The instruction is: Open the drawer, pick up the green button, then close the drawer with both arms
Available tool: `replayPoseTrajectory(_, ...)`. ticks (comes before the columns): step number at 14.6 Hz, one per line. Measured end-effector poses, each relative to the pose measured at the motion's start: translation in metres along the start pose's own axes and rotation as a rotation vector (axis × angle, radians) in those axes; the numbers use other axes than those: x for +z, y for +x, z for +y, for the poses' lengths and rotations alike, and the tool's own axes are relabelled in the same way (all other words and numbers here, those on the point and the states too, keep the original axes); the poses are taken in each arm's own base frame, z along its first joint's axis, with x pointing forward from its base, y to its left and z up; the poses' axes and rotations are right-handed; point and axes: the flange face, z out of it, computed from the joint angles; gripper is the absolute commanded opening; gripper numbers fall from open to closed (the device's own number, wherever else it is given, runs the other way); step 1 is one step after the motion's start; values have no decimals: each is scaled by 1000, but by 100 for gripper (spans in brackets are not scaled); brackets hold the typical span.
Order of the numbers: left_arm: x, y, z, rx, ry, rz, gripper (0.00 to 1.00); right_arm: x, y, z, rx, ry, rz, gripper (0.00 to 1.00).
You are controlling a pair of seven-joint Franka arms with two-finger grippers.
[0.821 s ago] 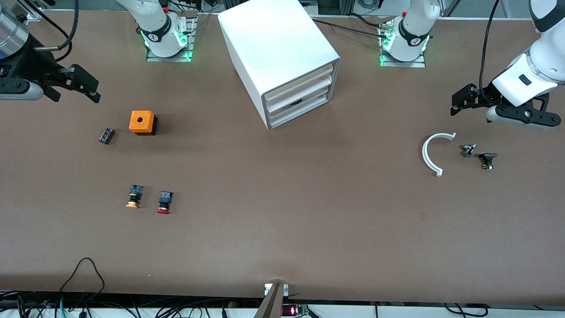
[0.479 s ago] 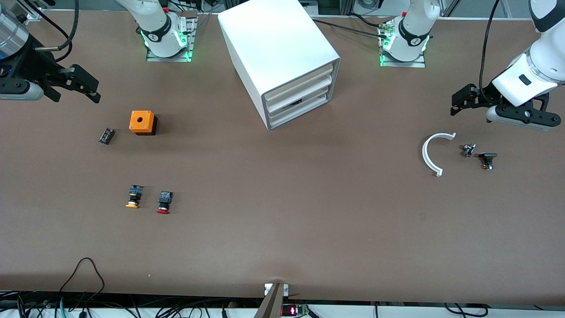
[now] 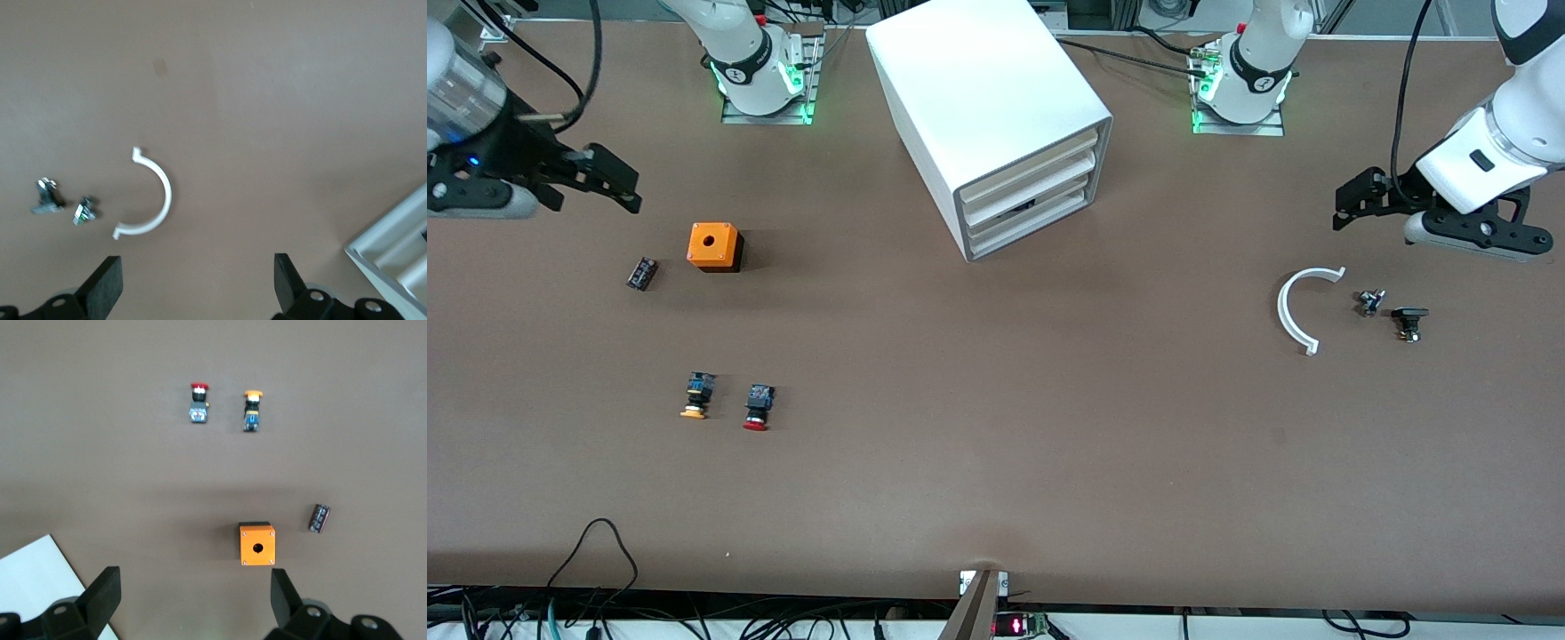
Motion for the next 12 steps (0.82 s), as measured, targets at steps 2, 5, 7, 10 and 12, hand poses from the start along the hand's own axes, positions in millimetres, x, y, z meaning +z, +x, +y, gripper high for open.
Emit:
replayPoseTrajectory(2, 12, -4, 8, 0, -74, -92, 100, 26, 4, -1, -2, -6, -52, 99)
replayPoseTrajectory(5, 40, 5, 29, 22, -173, -179, 100, 58, 11, -12, -21, -10, -97, 99)
replayPoseTrajectory(7, 63, 17, 53, 45, -253, -219, 100, 74, 22, -19, -31, -6, -92, 99)
replayPoseTrajectory(10, 101, 35, 81, 98, -438, -275, 100, 105, 38, -22, -33, -3, -114, 99)
replayPoseTrajectory(12, 138, 48, 93, 182, -580, -303, 100, 116, 42, -27, -39, -2, -120, 99)
